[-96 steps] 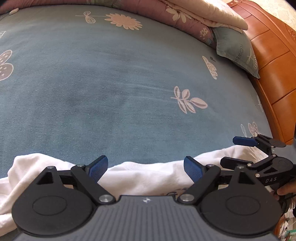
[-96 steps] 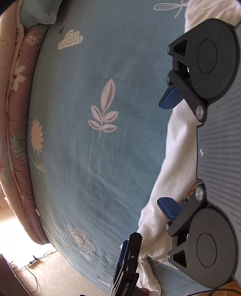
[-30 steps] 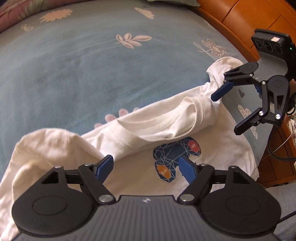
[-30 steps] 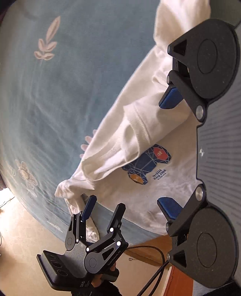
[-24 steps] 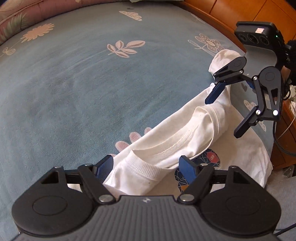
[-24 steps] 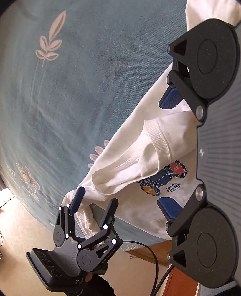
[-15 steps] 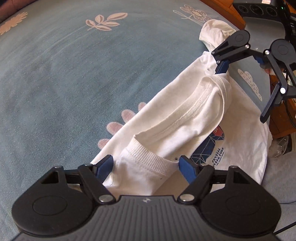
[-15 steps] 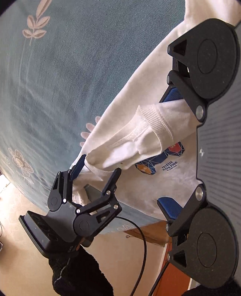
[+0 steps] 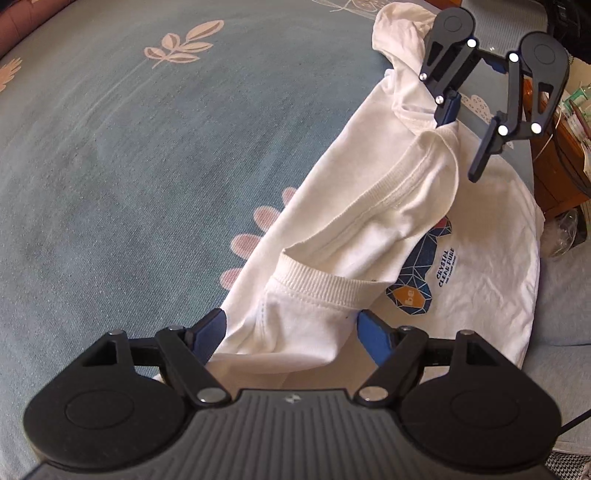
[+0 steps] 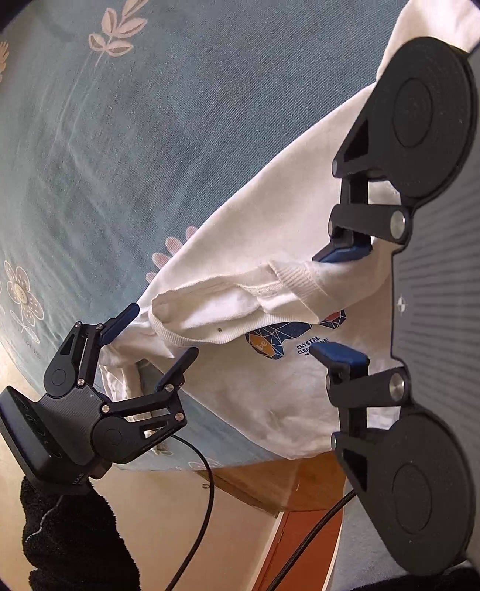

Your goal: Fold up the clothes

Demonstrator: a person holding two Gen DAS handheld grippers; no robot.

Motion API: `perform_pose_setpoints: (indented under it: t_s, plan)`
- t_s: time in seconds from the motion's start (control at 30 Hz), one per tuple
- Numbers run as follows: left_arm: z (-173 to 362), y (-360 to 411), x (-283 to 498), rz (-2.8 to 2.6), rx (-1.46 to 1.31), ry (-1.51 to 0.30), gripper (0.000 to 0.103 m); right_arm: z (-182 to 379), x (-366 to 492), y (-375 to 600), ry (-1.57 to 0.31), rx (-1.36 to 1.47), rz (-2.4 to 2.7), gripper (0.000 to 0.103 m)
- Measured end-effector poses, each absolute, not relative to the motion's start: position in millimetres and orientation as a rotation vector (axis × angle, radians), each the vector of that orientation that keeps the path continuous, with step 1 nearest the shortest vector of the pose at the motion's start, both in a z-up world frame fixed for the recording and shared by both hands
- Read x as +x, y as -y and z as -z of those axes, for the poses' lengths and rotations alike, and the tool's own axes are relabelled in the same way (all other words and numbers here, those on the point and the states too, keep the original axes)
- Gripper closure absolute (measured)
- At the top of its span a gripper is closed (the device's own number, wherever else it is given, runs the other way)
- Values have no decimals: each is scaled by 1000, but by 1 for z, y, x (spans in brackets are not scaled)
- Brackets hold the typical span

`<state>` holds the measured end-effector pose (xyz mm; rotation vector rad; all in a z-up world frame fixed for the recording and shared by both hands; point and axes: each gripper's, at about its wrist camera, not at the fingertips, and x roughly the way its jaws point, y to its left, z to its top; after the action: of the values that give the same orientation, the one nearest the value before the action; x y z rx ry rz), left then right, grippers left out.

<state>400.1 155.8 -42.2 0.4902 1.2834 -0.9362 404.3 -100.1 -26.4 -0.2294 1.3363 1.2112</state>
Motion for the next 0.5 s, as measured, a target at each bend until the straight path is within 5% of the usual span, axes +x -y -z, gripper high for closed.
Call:
perform_pose_setpoints:
  t_s: [0.03,0.5]
  plan:
    - [41,-156,400,940,492,-1285,26,26,402,99,-1332,-257,-1202,93]
    - [41,-160,415,960,521,-1343,26,-39,416,124,-1085,-357,-906,94]
